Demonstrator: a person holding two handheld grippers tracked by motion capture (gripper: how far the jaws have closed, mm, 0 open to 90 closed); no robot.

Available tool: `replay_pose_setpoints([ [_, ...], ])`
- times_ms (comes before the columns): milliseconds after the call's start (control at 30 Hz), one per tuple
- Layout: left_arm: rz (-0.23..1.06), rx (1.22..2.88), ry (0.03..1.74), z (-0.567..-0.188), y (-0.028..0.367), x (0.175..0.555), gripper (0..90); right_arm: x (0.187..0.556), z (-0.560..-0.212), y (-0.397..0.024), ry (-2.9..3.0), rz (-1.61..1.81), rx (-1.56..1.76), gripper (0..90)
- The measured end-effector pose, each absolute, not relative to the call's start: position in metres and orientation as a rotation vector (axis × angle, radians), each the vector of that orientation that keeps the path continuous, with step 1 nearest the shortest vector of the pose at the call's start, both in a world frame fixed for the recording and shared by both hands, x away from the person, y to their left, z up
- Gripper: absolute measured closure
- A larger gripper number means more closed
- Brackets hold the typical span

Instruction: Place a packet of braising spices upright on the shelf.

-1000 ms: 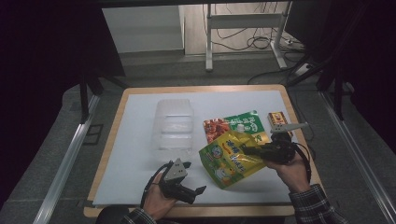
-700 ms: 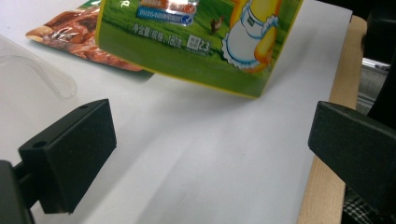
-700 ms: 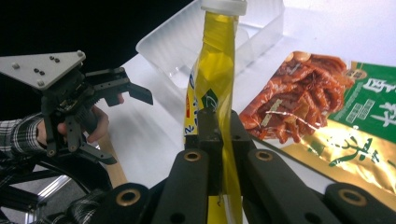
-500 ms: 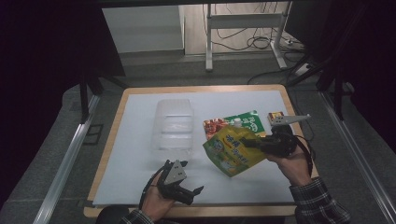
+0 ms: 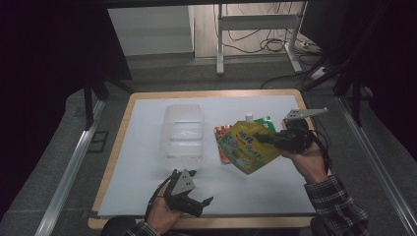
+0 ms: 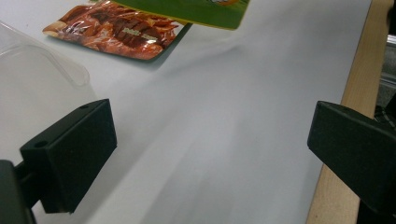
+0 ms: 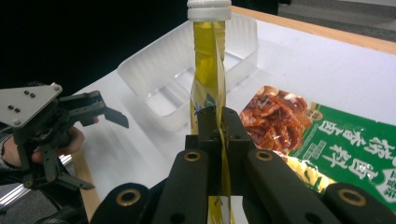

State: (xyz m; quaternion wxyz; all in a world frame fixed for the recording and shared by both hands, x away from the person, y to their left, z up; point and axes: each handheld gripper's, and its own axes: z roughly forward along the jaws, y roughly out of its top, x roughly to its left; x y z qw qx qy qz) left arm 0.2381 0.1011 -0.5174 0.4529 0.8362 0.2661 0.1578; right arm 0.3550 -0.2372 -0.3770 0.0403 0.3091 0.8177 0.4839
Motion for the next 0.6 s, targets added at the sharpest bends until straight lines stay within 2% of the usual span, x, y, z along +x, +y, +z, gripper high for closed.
replay_pose_setpoints([
  [600, 0.36, 2.05, 0.672, -0.517, 0.104, 0.233, 1.5, 0.39, -0.365, -0.216, 2.518, 1.483, 0.916, 88.2],
])
